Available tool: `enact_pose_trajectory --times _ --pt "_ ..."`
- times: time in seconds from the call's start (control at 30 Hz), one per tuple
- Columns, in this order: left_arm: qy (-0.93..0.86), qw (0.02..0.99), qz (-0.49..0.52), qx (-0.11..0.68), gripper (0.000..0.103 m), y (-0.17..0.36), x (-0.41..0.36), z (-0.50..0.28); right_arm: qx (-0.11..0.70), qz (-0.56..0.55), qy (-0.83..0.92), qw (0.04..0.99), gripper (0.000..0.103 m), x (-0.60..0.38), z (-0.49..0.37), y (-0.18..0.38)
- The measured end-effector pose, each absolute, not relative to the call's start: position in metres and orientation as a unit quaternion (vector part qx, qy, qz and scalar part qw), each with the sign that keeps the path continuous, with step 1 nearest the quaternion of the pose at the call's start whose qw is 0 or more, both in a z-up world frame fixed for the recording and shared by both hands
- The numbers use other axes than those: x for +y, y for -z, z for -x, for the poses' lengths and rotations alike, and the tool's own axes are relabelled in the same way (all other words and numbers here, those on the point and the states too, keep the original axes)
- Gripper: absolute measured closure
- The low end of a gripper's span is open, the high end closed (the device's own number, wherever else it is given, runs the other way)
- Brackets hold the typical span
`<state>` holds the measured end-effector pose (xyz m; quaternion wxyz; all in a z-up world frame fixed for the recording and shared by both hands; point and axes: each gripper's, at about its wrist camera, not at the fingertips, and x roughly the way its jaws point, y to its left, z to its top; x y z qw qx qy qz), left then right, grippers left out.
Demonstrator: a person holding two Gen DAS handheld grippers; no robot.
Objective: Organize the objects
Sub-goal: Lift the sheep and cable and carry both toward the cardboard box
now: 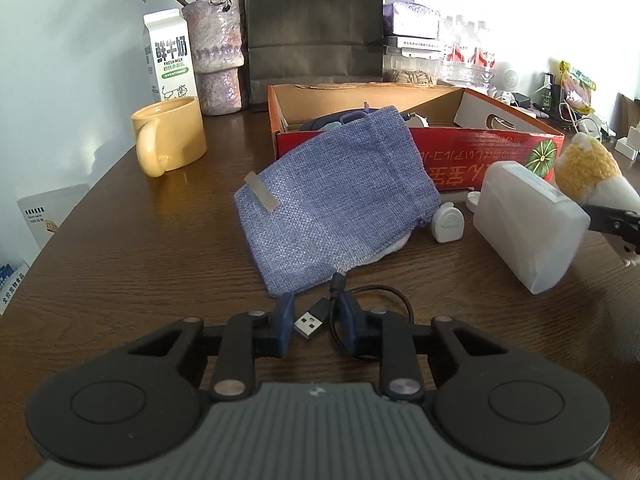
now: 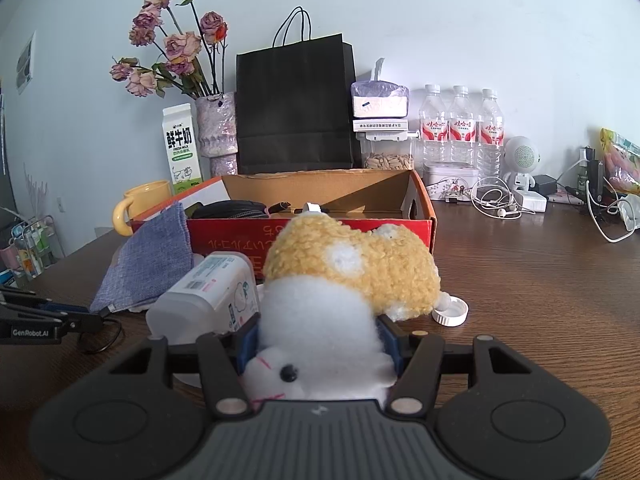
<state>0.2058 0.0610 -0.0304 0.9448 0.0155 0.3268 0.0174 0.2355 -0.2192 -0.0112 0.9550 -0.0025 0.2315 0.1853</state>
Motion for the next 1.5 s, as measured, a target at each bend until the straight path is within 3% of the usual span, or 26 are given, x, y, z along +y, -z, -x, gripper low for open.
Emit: enact_pose_trajectory --times 0.7,1.5 --pt "-0.018 0.967 0.005 0.254 0.078 -0.004 0.037 -0.177 0.230 0.015 -0.180 0.956 0.046 -0.218 -0.235 0.010" --pt "0.023 0.987 0.012 0.160 0.078 -0.062 -0.003 -0.244 0.174 0.043 -0.201 0.963 0.046 -0.176 -0.275 -0.042"
